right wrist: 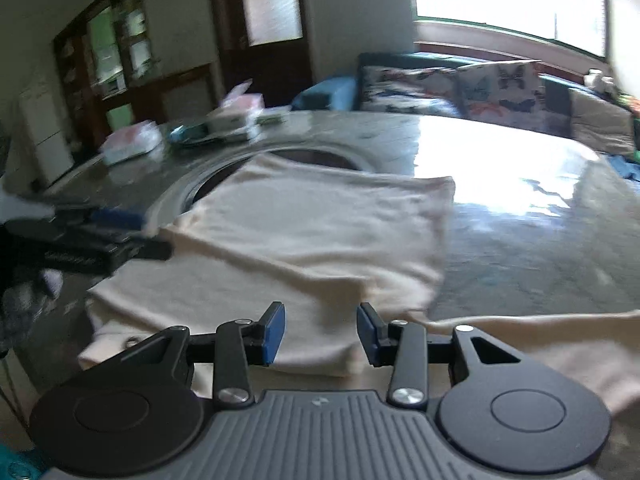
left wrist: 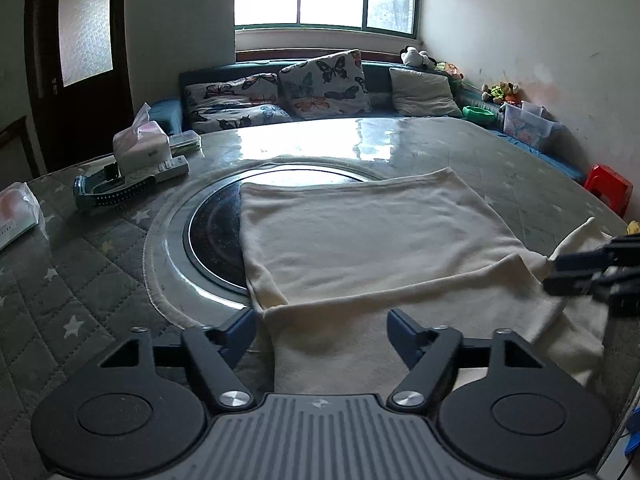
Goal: Fold clothes
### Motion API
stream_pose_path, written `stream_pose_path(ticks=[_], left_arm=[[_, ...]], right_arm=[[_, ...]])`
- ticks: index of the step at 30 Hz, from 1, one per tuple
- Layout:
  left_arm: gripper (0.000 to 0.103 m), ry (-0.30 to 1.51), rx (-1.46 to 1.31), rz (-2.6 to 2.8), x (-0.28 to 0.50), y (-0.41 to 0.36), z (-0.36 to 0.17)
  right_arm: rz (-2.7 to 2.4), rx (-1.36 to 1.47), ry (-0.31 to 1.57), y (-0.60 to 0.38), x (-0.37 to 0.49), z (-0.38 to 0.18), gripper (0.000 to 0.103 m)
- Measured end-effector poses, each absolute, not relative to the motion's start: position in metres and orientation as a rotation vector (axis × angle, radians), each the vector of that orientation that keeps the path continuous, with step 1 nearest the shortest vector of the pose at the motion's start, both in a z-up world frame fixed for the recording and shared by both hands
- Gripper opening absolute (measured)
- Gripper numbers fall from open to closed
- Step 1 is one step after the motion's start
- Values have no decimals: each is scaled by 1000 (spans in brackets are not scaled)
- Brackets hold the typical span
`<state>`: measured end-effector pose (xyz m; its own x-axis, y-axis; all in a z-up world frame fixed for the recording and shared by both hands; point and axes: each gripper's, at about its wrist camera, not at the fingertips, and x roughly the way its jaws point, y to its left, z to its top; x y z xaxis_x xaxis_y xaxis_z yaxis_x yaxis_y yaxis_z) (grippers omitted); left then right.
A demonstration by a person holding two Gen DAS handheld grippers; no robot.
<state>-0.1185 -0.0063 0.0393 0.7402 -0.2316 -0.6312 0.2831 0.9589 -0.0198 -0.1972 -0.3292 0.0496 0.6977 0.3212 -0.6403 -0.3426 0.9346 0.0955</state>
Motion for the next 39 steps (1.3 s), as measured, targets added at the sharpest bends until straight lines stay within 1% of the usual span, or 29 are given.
stream_pose_path(ticks=[4, 10, 18, 23, 31, 34, 37, 38, 39], left_arm=[[89, 675, 88, -280, -121, -8, 38], [98, 667, 96, -277, -124, -8, 37], [102, 676, 121, -284, -128, -12, 31], [103, 699, 119, -282, -129, -13, 26], [103, 745, 103, -276, -125, -14, 19], [103, 753, 103, -277, -125, -15, 16], [103, 760, 91, -277, -124, -15, 15], [103, 763, 86, -278, -123, -14, 15], [103, 765, 83, -278, -123, -14, 15]], right_arm=[[207, 15, 706, -366, -197, 48, 40], [-56, 88, 696, -421, -195, 42, 40], [-325, 138, 682, -476, -195, 29, 41], [-375, 160, 688, -486, -195, 19, 46], [-374, 173, 680, -491, -197, 15, 46], [-365, 179, 680, -492, -198, 16, 42], [-349, 186, 681, -493, -197, 16, 31], [-339, 192, 681, -492, -197, 18, 25], [-329, 201, 681, -490, -197, 20, 22]])
